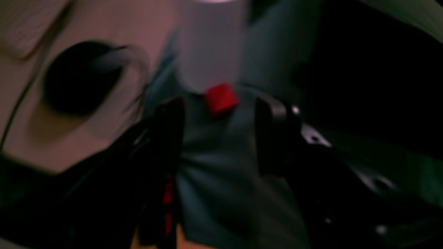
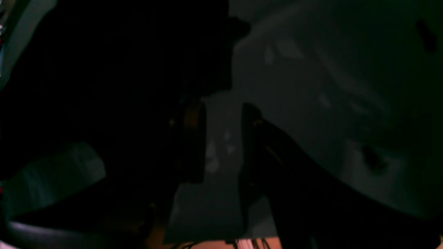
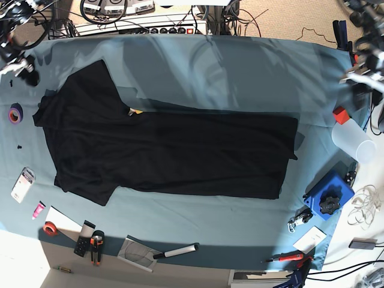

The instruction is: Layout the t-shirt on the table in an organized manner, then fold the t-shirt properly

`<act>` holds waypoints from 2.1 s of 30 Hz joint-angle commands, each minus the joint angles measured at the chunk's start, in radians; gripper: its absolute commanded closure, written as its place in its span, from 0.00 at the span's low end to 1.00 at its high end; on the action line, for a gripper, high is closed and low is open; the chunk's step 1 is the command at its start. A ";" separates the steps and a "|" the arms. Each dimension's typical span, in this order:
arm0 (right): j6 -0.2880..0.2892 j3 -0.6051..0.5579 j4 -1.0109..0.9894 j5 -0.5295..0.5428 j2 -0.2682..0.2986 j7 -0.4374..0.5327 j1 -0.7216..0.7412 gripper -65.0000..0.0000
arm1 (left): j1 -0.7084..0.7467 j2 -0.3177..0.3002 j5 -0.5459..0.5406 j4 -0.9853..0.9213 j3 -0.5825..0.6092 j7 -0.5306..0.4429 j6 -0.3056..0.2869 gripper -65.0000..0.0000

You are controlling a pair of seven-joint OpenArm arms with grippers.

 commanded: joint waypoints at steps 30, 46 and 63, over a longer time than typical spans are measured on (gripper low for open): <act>0.004 -0.486 0.017 -0.002 -0.049 0.016 -0.013 1.00 | 0.000 -0.013 -0.075 0.018 -0.024 -0.016 -0.023 0.49; 0.004 -0.110 0.018 0.473 -0.041 0.016 -0.008 1.00 | 0.000 -0.013 -0.082 0.018 -0.024 -0.016 -0.023 0.49; 0.004 -0.251 0.018 0.150 -0.041 0.042 0.238 1.00 | 0.000 -0.013 -0.081 0.018 -0.024 -0.016 -0.024 0.49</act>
